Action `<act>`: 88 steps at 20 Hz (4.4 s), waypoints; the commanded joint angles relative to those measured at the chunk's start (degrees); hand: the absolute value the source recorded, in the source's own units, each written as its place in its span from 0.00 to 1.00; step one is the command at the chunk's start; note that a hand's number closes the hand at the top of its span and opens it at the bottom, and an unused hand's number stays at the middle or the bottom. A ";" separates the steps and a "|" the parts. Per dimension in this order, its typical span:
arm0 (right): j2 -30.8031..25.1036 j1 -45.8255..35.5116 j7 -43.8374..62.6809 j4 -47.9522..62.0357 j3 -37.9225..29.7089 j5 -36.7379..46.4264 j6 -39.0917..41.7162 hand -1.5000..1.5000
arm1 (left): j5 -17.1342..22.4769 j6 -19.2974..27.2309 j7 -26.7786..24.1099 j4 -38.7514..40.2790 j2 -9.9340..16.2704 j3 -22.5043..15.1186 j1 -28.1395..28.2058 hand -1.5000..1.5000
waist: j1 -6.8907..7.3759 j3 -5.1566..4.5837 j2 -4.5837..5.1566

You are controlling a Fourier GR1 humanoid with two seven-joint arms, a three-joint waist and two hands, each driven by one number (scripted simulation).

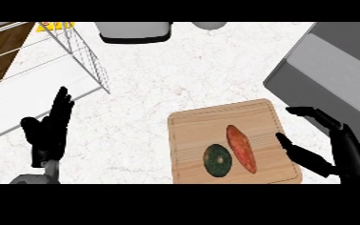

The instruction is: Pick the sweet potato from the cutting board and place it in the cardboard box

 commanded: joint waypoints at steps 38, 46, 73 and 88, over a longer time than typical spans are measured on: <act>8.31 -12.43 69.94 -19.45 19.22 20.99 38.15 0.00 | -6.07 -4.14 -0.16 6.17 -6.20 3.24 -5.35 0.50 | 2.19 0.04 0.09; 10.33 -12.31 67.14 -12.00 18.13 24.86 38.48 0.00 | -8.03 -3.57 -3.12 10.97 -8.26 3.97 -7.57 0.50 | 2.00 0.03 0.19; 20.11 -15.23 59.90 4.15 12.00 35.49 41.73 0.00 | -10.02 -6.84 0.91 5.76 -10.21 6.64 -5.38 0.50 | 2.20 0.05 0.13; 20.95 -12.02 50.16 9.27 8.46 40.67 39.21 0.00 | -12.33 -8.45 5.46 -1.74 -10.12 8.33 -2.35 0.50 | 2.19 0.06 0.07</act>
